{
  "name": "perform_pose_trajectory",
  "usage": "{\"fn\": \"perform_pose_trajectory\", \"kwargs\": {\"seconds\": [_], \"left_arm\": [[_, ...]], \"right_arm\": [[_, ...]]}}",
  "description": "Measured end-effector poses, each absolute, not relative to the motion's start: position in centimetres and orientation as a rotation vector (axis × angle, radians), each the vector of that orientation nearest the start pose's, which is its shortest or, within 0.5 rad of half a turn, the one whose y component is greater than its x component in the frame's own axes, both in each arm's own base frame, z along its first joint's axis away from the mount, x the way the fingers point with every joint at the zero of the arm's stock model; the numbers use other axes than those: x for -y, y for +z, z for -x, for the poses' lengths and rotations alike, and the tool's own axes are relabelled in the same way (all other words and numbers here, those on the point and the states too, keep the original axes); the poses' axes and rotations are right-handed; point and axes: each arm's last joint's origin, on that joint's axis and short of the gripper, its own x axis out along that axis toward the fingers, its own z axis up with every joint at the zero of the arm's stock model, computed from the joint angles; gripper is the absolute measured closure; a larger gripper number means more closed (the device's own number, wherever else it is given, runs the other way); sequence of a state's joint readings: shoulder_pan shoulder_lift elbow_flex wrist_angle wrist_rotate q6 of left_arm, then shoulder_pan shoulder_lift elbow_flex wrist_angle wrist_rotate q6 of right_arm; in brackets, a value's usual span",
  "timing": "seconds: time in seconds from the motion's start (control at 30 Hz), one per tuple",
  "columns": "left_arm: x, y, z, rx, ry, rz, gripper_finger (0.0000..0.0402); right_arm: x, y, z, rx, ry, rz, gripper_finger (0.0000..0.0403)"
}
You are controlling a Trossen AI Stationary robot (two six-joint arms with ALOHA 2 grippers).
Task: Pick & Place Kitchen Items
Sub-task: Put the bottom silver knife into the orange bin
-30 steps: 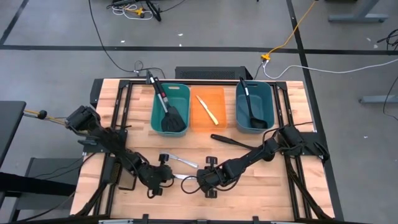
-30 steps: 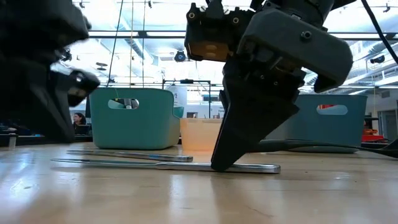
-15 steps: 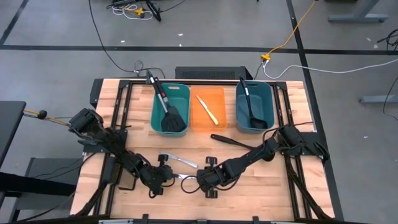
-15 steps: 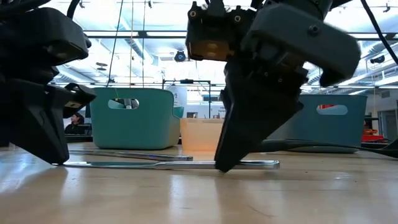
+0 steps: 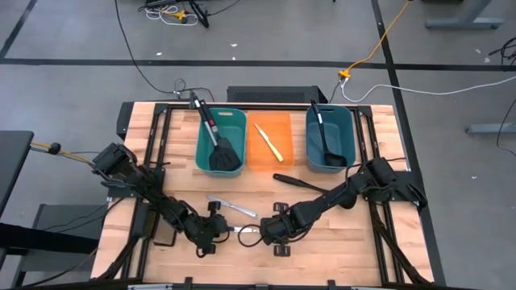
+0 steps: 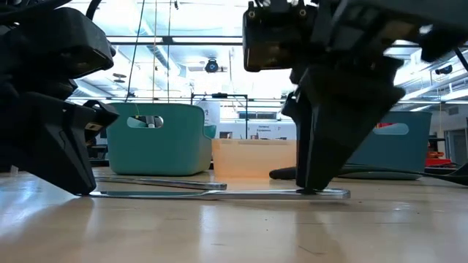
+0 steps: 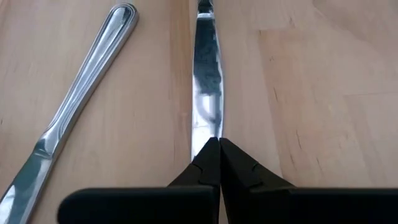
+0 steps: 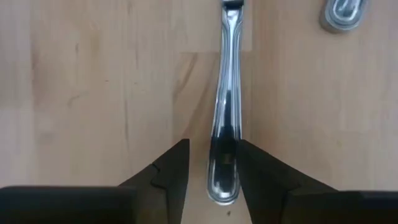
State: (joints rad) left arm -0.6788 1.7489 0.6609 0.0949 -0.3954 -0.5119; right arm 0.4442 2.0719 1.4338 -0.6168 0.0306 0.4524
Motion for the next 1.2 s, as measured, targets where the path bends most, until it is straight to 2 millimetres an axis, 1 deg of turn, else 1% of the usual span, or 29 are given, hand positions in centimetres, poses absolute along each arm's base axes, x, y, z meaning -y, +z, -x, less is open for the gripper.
{"fn": "perform_pose_trajectory", "kwargs": {"seconds": [0.2,0.23,0.4,0.5,0.6,0.67,0.8,0.93,1.03,1.13,1.2], "left_arm": [[17.1,9.5,-22.9,-0.883,-0.050,-0.037,0.0399],[17.1,9.5,-22.9,-0.881,-0.053,-0.038,0.0399],[17.2,9.5,-22.9,-0.882,-0.066,-0.031,0.0399],[17.2,9.4,-22.9,-0.885,-0.072,-0.032,0.0399],[17.2,9.4,-22.9,-0.884,-0.071,-0.032,0.0399],[17.2,9.4,-22.9,-0.884,-0.069,-0.032,0.0399],[17.2,9.4,-22.9,-0.882,-0.069,-0.030,0.0399],[17.3,9.5,-22.9,-0.868,-0.101,-0.079,0.0399],[17.4,10.6,-22.8,-0.820,-0.134,-0.138,0.0400],[17.2,11.4,-22.8,-0.775,-0.074,-0.183,0.0400],[16.9,11.7,-23.2,-0.743,-0.031,-0.172,0.0400]], "right_arm": [[-17.3,14.4,-36.6,-1.316,0.033,-0.090,0.0219],[-17.2,14.0,-36.5,-1.339,0.025,-0.086,0.0214],[-16.9,13.8,-36.2,-1.345,-0.040,-0.032,0.0196],[-16.8,13.8,-36.3,-1.347,-0.035,-0.021,0.0193],[-16.8,13.3,-36.5,-1.350,-0.024,-0.004,0.0196],[-16.8,12.5,-36.7,-1.367,-0.011,0.000,0.0201],[-16.6,11.4,-36.9,-1.405,-0.004,-0.002,0.0224],[-16.5,11.3,-36.9,-1.410,-0.012,-0.003,0.0252],[-16.5,11.5,-36.9,-1.404,-0.009,-0.003,0.0262],[-16.5,11.6,-36.8,-1.400,-0.002,0.003,0.0264],[-16.5,11.7,-36.8,-1.399,0.003,0.010,0.0261]]}}
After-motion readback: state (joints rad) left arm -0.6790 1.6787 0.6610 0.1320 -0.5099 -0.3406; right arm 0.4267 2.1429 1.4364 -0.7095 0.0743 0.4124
